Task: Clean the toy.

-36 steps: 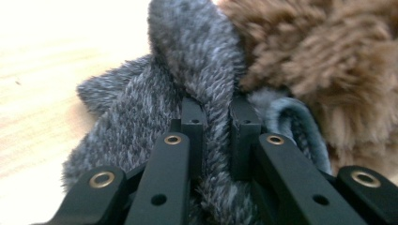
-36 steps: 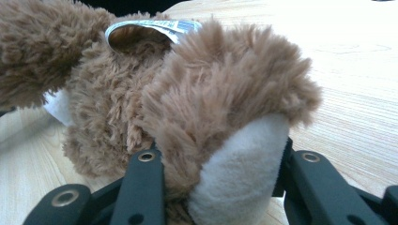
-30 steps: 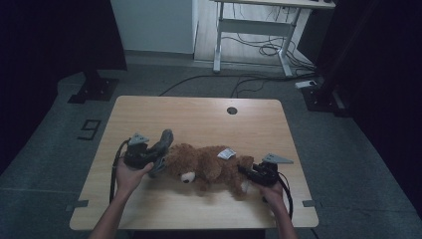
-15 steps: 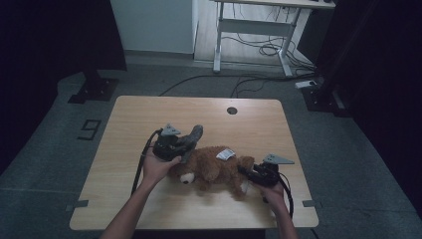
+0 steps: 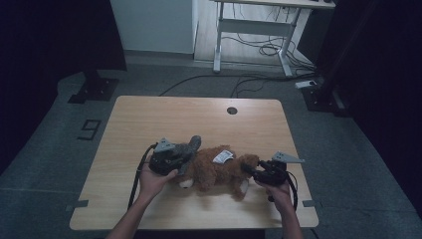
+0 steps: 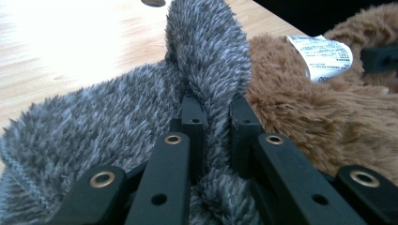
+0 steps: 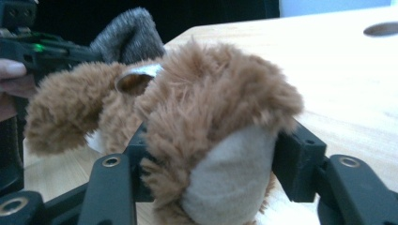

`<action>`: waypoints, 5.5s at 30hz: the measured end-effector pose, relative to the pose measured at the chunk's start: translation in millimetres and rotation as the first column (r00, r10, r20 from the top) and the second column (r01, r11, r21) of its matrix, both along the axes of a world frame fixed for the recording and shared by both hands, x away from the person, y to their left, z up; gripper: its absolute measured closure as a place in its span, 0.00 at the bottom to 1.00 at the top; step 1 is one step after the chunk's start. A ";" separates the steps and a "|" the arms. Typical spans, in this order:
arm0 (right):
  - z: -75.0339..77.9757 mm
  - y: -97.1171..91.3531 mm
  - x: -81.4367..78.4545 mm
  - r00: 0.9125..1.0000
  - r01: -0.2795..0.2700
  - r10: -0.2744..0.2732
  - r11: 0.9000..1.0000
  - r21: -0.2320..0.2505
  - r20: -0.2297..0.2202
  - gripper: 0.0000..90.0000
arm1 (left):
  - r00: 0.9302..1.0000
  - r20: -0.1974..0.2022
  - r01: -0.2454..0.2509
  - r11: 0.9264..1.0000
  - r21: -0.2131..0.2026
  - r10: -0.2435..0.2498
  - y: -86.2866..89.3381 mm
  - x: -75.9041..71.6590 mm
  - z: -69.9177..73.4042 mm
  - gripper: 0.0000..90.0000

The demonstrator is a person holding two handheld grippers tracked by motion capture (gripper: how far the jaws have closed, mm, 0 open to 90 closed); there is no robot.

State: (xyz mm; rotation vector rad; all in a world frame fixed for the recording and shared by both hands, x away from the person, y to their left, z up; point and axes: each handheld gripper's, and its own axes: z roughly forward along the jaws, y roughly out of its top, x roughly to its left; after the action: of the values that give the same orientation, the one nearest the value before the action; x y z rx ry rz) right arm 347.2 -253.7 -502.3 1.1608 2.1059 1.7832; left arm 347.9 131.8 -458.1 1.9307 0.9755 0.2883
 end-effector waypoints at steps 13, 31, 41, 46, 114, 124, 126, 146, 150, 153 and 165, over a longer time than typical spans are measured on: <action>40.9 -2.4 0.4 0.998 0.025 -0.024 1.000 -0.011 0.064 0.44 | 0.999 -0.013 0.034 0.999 -0.038 -0.035 5.4 -14.2 -7.8 0.89; -11.7 67.3 17.9 0.961 -0.218 0.186 0.965 -0.146 -0.206 0.08 | 0.999 -0.014 0.050 0.996 -0.073 -0.051 17.8 -34.3 -17.5 0.89; -25.6 73.6 17.4 0.957 -0.265 0.253 0.961 -0.075 -0.144 0.61 | 0.999 -0.007 0.030 0.997 -0.069 -0.031 18.2 -33.1 -16.3 0.89; -12.7 74.4 24.0 0.984 -0.178 0.172 0.973 -0.148 -0.054 0.66 | 1.000 0.011 0.021 0.999 -0.049 -0.021 12.2 -17.1 -6.7 0.88; -41.8 44.9 19.8 0.996 -0.091 0.084 0.976 -0.199 -0.045 0.64 | 0.993 0.114 0.008 1.000 0.025 -0.011 -23.5 11.8 53.9 0.88; -42.1 46.7 18.0 0.996 -0.084 0.080 0.973 -0.213 -0.028 0.64 | 0.987 0.033 0.149 0.970 0.190 -0.158 -146.2 30.3 15.4 0.88; -42.1 46.6 18.2 0.997 -0.080 0.074 0.972 -0.221 -0.033 0.64 | 0.989 0.014 0.141 0.978 0.152 -0.145 -143.6 35.8 10.3 0.88; -43.3 45.5 19.3 0.997 -0.080 0.075 0.975 -0.206 -0.035 0.65 | 0.989 0.069 -0.144 0.973 0.179 0.134 -5.5 41.5 23.8 0.88; -42.7 45.6 19.3 0.997 -0.079 0.073 0.974 -0.211 -0.039 0.65 | 0.979 0.027 -0.202 0.962 0.183 0.201 24.3 42.4 6.5 0.88; -43.1 45.3 19.6 0.997 -0.079 0.072 0.975 -0.209 -0.043 0.65 | 0.977 -0.062 -0.195 0.968 0.160 0.206 40.7 42.7 -21.2 0.88; -42.2 46.6 34.5 0.999 -0.039 0.040 0.963 -0.265 0.000 0.65 | 0.976 -0.062 -0.200 0.974 0.104 0.207 47.7 43.2 -21.9 0.88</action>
State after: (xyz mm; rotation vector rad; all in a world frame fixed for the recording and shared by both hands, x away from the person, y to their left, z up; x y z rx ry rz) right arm 381.7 -207.1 -544.5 1.0479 2.2916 1.4569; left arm 391.2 179.6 -480.0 1.9420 1.2308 0.3921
